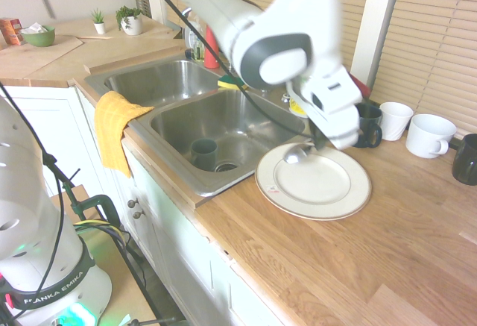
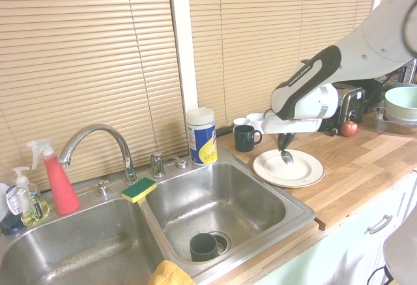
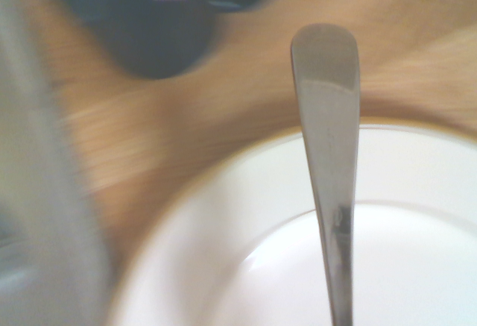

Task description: Put the spoon into the sink

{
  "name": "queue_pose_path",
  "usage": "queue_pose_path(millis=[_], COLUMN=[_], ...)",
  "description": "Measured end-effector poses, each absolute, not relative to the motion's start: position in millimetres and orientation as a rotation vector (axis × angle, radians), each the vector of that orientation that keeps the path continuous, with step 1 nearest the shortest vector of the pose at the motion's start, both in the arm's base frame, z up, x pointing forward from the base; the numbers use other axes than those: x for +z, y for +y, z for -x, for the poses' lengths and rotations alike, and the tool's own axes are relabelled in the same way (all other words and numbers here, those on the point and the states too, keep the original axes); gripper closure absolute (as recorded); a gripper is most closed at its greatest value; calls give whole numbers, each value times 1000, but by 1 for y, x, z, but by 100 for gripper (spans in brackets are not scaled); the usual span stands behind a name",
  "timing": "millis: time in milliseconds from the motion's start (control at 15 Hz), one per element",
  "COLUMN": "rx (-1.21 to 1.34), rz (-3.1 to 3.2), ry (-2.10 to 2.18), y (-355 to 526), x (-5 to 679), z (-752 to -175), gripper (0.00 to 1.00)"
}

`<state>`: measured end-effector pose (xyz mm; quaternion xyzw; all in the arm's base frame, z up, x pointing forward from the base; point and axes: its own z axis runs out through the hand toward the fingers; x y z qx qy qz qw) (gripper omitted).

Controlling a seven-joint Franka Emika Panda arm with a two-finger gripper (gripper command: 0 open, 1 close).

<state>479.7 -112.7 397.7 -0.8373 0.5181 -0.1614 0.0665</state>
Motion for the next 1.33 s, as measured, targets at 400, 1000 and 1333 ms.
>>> queue_pose_path(millis=[400, 1000, 1333], rx=[-632, -531, -401], rz=[2837, 3131, 3176], ry=[1262, 1192, 1258], y=[86, 169, 189], x=[394, 248, 179], z=[-441, -472, -515], gripper=[100, 100, 100])
